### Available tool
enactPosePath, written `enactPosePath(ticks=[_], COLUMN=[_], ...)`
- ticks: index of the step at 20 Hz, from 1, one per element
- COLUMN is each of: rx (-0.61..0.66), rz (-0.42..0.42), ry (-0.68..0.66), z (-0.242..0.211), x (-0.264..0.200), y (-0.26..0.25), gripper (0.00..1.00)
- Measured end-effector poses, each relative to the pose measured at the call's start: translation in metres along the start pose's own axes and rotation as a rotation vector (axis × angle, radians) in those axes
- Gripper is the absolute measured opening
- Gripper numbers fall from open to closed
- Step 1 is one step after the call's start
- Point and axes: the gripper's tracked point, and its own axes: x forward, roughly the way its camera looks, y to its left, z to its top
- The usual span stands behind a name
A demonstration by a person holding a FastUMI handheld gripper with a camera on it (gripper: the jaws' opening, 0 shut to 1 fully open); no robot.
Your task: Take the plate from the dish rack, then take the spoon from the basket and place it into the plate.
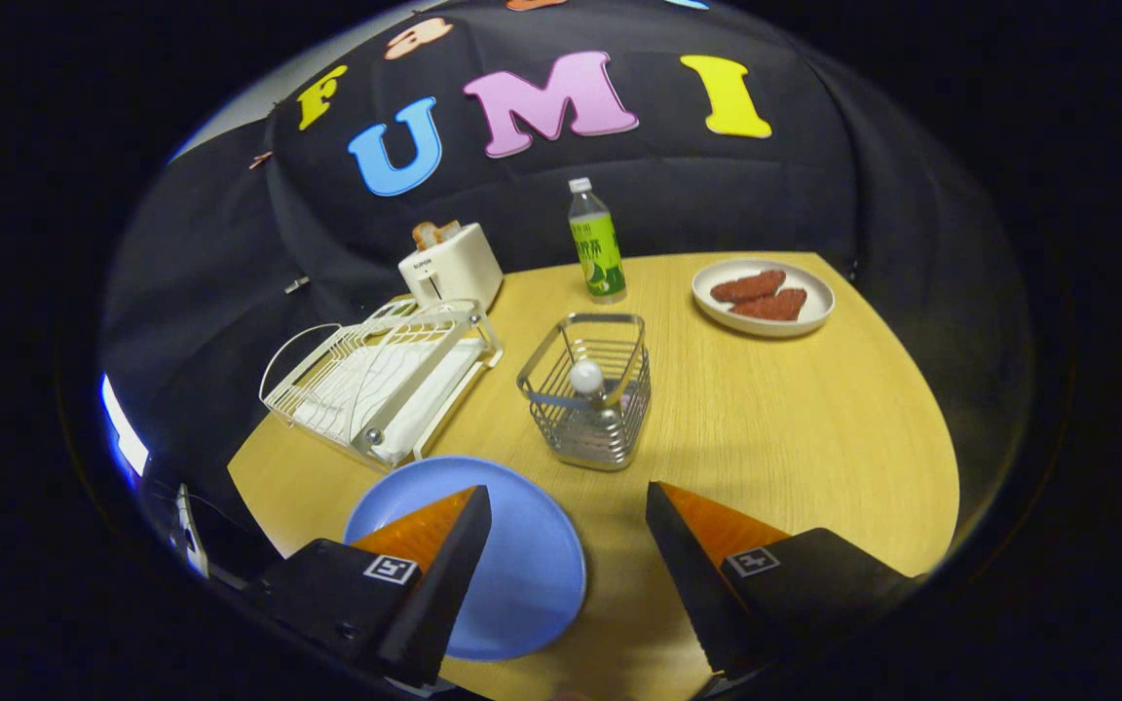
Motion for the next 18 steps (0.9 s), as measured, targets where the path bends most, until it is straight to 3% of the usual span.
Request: enactPosePath(ticks=[6, 10, 13, 16, 18], rx=[-0.065, -0.114, -0.121, -0.122, -0.135], rz=[0.026, 0.008, -0.003, -0.004, -0.003], ry=[-0.203, -0.247, -0.257, -0.262, -0.275], z=[0.055, 0.068, 0.069, 0.069, 0.071], x=[0.007, 0.028, 0.047, 0.059, 0.064], y=[0.003, -0.002, -0.007, -0.009, -0.008], gripper=[0.98, 0.98, 0.72, 0.76, 0.71])
